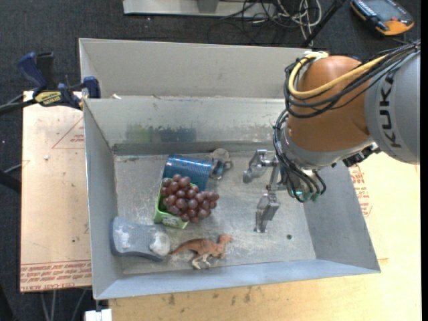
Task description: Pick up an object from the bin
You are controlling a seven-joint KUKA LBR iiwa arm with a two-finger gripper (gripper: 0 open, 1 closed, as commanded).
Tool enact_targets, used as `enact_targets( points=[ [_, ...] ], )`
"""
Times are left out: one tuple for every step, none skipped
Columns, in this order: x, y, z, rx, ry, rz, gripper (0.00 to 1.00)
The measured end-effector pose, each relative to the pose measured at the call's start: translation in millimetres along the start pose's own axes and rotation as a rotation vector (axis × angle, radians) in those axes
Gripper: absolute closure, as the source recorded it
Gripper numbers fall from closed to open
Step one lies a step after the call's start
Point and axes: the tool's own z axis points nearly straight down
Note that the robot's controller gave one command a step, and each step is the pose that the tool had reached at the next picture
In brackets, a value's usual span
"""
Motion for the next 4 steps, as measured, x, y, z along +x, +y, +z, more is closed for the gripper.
enact_targets(
  points=[
    [-1.4,-0.1,-3.0,0.0,-0.007,0.001,0.0],
    [9.3,29.4,52.7,0.0,-0.011,-0.086,0.0],
    [2.6,92.6,63.2,0.001,-0.007,-0.345,0.0],
    [22.9,85.3,96.8,-0.001,-0.007,-0.323,0.0]
  ],
)
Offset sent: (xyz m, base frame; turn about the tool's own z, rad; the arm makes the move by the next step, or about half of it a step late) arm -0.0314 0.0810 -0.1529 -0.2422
